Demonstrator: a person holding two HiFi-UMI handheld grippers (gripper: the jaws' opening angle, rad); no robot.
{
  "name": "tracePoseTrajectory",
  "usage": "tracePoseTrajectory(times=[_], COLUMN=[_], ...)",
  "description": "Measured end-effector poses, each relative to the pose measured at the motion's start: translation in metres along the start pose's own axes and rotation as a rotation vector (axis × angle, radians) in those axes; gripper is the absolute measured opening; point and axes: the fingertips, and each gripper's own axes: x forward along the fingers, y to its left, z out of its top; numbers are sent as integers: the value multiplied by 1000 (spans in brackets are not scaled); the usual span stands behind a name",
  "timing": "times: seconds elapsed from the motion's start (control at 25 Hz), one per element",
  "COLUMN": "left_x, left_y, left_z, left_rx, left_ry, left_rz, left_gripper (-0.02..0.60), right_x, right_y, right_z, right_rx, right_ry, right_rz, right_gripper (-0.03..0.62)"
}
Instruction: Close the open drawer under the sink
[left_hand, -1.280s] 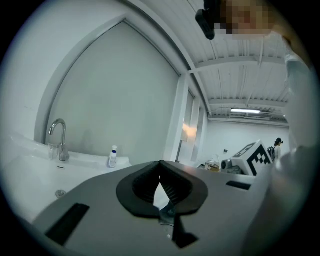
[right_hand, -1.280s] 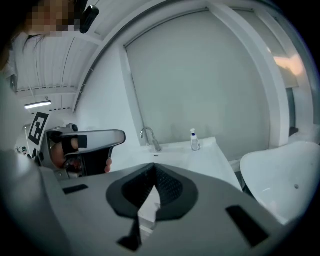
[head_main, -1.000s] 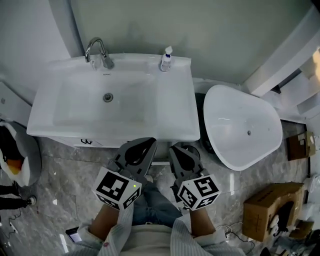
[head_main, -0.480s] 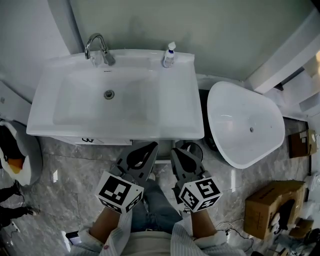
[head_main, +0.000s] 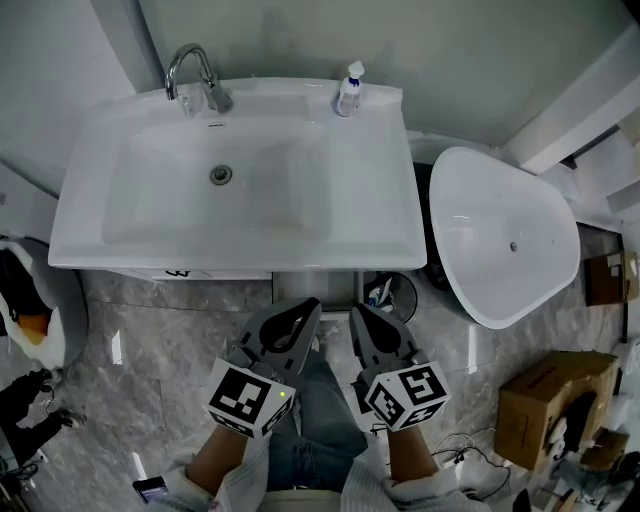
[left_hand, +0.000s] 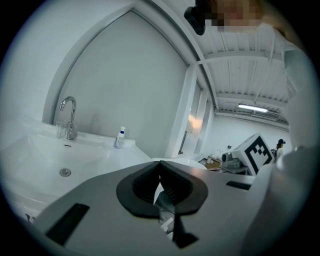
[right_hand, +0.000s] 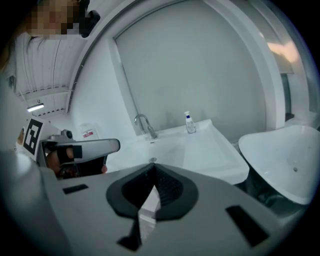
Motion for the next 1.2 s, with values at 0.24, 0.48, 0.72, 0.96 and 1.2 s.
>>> tracePoseTrajectory(times=[0.24,0.48,0.72,0.96,1.2], left_x=[-3,-7,-6,-4,-3], left_y=[12,22,30,37,42], left_z=[-36,-82,-129,-174,-212], left_rx=[-14,-40,-55,-69,-49], left_ry=[29,73,103,135,150], left_rz=[9,8,23,44,62], left_gripper=[17,17,17,17,17], right_x=[4,11,20,28,37], right_y=[-3,-10,-14,-25,-32], right_z=[-33,-73,-122,-162,-191], right_rx=[23,39,39,56,29], right_ry=[20,35,83,93,79], right_rz=[-26,-59,-70,-74,-50], right_gripper=[10,10,10,11,11])
